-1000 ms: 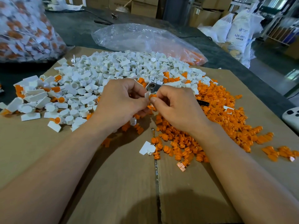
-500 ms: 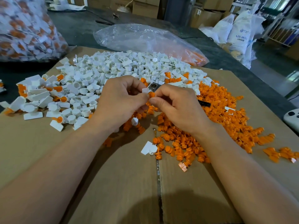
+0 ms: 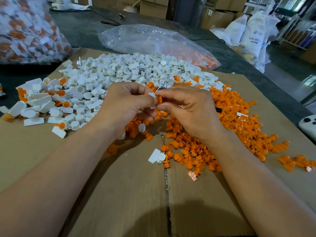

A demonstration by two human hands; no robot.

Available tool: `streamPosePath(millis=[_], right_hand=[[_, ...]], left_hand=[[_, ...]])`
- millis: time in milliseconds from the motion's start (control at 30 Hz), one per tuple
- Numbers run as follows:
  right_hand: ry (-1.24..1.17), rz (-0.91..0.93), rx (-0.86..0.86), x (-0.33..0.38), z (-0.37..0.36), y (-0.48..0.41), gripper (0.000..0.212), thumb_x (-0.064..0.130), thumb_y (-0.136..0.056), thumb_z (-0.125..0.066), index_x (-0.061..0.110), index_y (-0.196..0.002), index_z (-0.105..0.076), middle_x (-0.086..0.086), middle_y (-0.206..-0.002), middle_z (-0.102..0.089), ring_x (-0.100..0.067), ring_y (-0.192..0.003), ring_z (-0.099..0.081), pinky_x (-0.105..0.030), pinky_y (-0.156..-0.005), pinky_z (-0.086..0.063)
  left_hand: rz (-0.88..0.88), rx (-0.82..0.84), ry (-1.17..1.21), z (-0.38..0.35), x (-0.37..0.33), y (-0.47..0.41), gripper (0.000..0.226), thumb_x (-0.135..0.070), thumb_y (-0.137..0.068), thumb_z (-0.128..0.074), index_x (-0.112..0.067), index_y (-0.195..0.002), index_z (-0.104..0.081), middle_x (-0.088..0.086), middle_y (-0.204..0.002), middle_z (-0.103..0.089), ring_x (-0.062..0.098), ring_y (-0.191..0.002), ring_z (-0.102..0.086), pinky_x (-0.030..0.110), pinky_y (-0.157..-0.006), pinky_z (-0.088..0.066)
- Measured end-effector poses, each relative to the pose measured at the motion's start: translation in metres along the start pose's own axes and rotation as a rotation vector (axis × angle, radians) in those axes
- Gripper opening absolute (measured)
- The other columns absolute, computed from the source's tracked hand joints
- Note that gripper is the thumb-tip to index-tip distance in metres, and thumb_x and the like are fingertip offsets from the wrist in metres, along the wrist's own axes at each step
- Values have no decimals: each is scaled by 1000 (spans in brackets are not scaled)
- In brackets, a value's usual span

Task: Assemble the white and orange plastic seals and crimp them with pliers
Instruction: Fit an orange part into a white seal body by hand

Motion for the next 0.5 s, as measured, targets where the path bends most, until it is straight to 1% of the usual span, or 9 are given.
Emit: streamPosePath(millis=[167,300,400,433,500], right_hand=[[19,3,3,0,-1,-1,29,9,-74,-70,2,-102,-69,-9,-87,-71,-18,-79,-66,-34,-71,-54],[43,36,4,1,-1,-1,29,7,-74,-70,1,-102,-69,-8,-88,-71,-8,-83,-61,-23,-73,-53],[39,31,6,0,0,-1,29,7,-74,-70,2,-102,-69,-8,-87,-71,-9,-84,-60,-19,-71,-51],[37,23,7,-1,0,-1,29,8,-74,-70,3,-102,-69,-8,-86,-71,-10,-83,-60,-20,-70,-52],[26,-7,6,-1,-1,0,29,10,-74,-70,5,-103,-69,-6,-85,-70,-11,-78,-63,-28,-71,-53]], left_hand=[[12,-1,-5,0,2,0,17,10,-76,-62,-4,-67,-61,6,-50,-62,13,-42,-59,18,-42,-47],[20,-2,-1,0,2,0,17,10,-76,-61,-3,-67,-61,5,-50,-62,12,-41,-58,17,-41,-46],[23,-4,-7,1,3,0,17,10,-76,-61,-4,-67,-61,6,-50,-62,12,-42,-58,17,-41,-46],[25,-3,-6,1,3,0,17,10,-77,-61,-4,-67,-61,6,-50,-62,12,-42,-58,17,-41,-46],[32,0,1,1,4,0,17,9,-77,-61,-5,-67,-61,5,-50,-62,12,-42,-59,17,-41,-46]])
Point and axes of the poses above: each hand's wrist, its own y-axis away from the middle knuckle, its own z-axis out of the back of the hand, x = y × z, the point moved 7 cm from there along -y, towards the middle knuckle
